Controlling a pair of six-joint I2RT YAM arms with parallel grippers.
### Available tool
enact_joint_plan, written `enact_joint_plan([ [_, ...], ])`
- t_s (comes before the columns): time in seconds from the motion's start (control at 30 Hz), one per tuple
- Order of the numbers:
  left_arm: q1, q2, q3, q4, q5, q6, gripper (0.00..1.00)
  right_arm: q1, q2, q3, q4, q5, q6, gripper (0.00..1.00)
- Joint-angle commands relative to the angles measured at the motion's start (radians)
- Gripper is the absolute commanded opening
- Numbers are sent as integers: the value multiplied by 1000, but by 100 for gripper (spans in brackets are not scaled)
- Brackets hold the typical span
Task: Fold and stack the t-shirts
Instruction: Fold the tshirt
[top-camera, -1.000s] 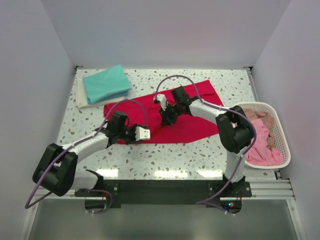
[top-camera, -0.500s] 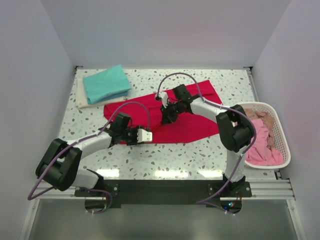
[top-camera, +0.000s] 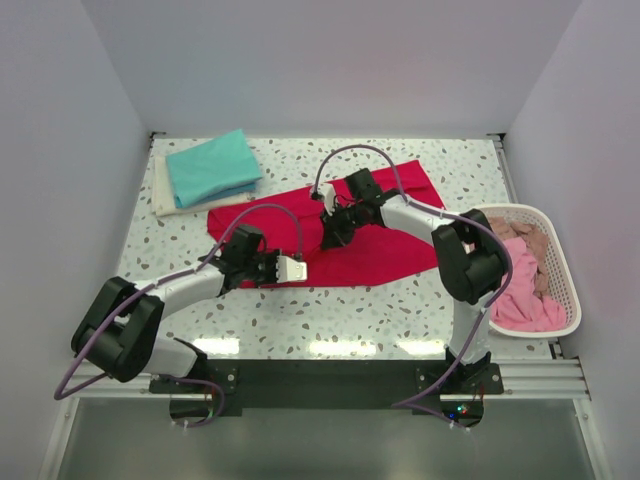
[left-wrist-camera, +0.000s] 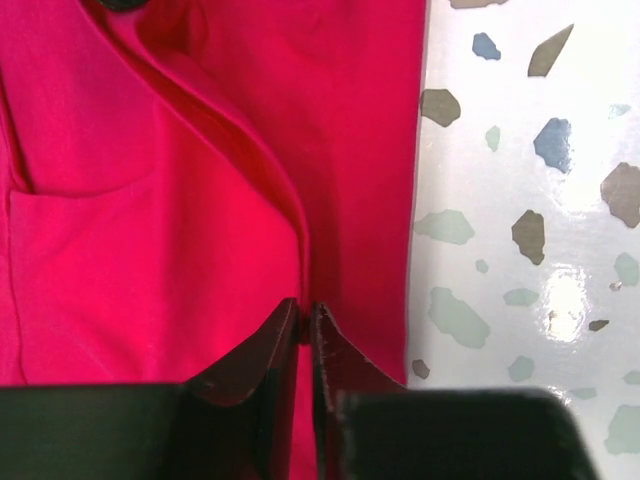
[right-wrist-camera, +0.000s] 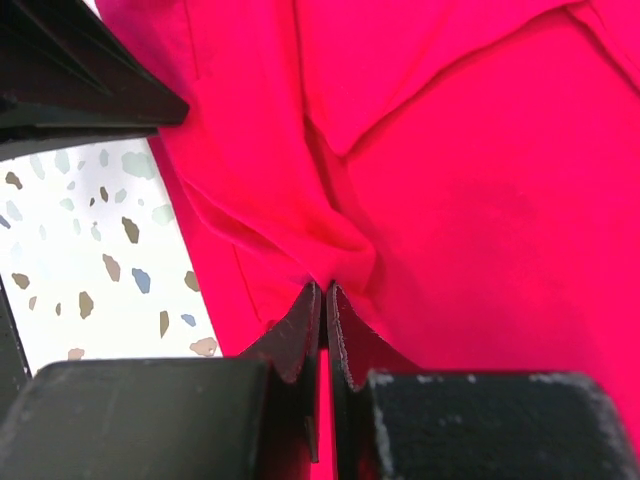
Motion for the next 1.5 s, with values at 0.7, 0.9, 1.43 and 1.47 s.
enact_joint_plan([
  [0.7, -9, -337, -57, 15, -133, -51, 0, 86, -211, -90, -416, -230, -516, 54],
  [0.9, -7, -452, -74, -8, -158, -62, 0, -60, -380, -125, -412, 4, -519, 99],
  [1.43, -9, -668, -91, -52, -165, -117, 0, -313, -385, -275, -449, 691, -1107, 59],
  [1.47, -9, -677, -93, -49, -174, -117, 0, -313, -383, -307, -435, 715, -1131, 58],
])
